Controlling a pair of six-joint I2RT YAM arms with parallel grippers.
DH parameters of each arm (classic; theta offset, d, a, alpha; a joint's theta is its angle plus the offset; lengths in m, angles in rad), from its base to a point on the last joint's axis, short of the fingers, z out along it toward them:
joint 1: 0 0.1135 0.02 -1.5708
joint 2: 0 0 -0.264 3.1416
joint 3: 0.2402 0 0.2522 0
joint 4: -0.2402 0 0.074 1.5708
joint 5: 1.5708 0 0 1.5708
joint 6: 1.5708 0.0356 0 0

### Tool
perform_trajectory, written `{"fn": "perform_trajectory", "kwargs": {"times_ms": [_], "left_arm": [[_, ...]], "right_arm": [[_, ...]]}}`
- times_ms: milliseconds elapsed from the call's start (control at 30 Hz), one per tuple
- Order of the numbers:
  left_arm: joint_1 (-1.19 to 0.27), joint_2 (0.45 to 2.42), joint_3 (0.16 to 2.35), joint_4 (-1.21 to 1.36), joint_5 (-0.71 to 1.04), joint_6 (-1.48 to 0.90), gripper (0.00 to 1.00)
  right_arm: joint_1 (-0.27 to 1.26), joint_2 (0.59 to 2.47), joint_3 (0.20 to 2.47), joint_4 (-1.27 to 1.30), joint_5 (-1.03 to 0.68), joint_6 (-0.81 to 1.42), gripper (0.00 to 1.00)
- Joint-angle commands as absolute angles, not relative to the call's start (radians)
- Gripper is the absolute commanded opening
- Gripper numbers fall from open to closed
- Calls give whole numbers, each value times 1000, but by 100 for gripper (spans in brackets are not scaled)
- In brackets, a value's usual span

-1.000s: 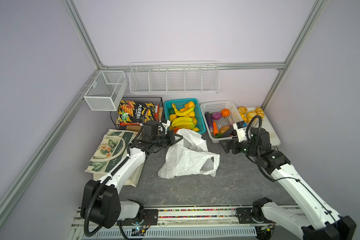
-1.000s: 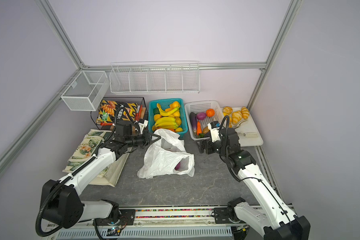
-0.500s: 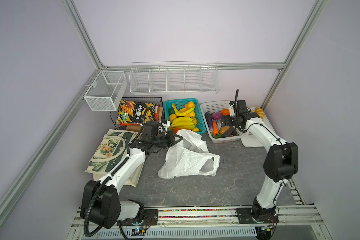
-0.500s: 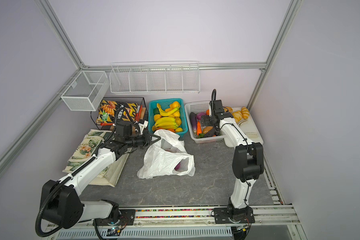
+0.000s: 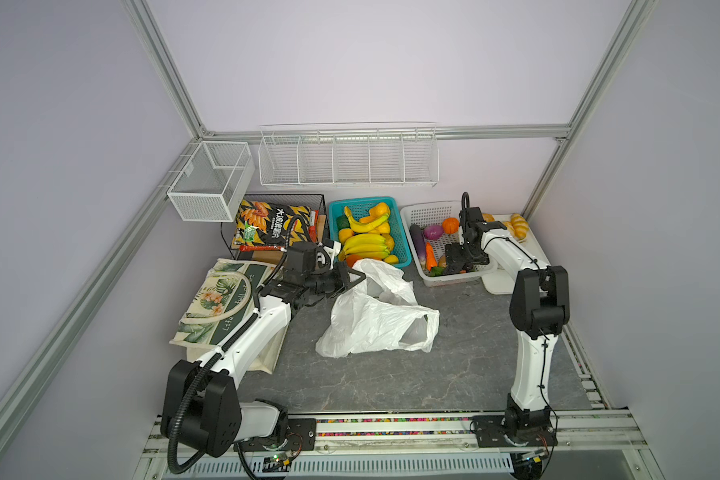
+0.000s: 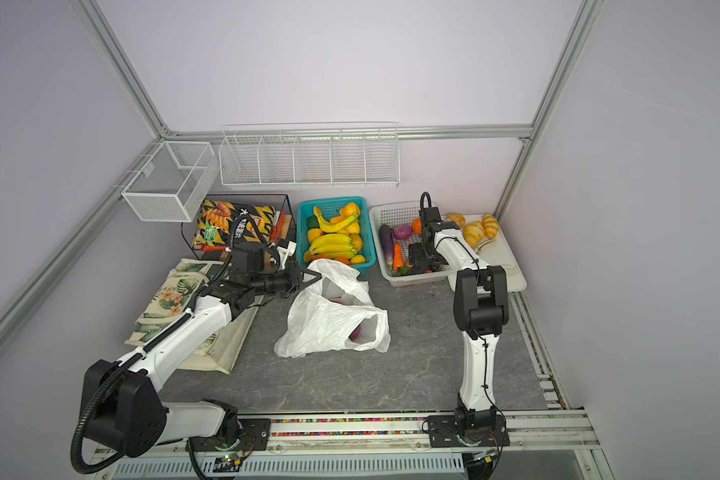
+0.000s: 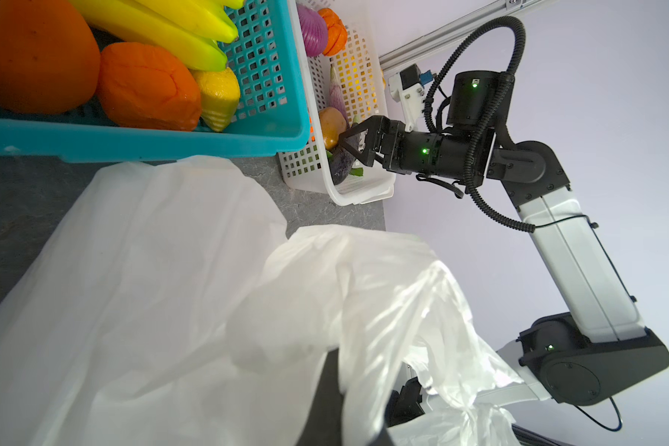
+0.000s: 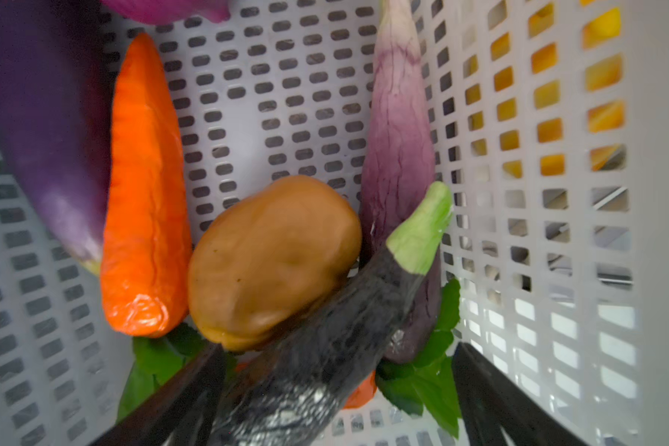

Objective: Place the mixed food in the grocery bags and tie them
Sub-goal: 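Reach the right gripper back into the white vegetable basket, then grasp the dark eggplant by its green stem with the right gripper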

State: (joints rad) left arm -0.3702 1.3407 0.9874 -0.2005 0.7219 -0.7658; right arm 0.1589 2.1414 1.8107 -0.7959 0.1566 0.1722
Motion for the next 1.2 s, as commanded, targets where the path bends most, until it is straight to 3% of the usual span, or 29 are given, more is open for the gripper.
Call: {"fn": "perform_trajectory", "kwargs": {"times_ms": [0, 67, 133, 333, 767, 1033, 1167], "left_arm": [[-368, 1337, 988, -202, 717, -755, 0], [-368, 1336, 988, -203, 719, -754, 0], [-368, 1335, 987, -204, 718, -752, 0], [-368, 1332, 981, -204, 718, -750, 0], [-368, 1335, 976, -199, 716, -752, 0], [-368, 1330, 969, -190, 718, -755, 0], [-368, 1325, 969, -194, 717, -752, 0]], "right_arm": [[157, 2177, 1848, -814, 96, 233, 96], [153, 2194, 1854, -792, 50, 248, 99], [146, 2200, 1852, -763, 6, 267, 96], [124, 2212, 1850, -677, -46, 313, 67], [100, 2165, 1838, -611, -90, 321, 26], [104, 2197, 1831, -614, -84, 340, 49], [112, 2227, 1842, -619, -85, 339, 52]]}}
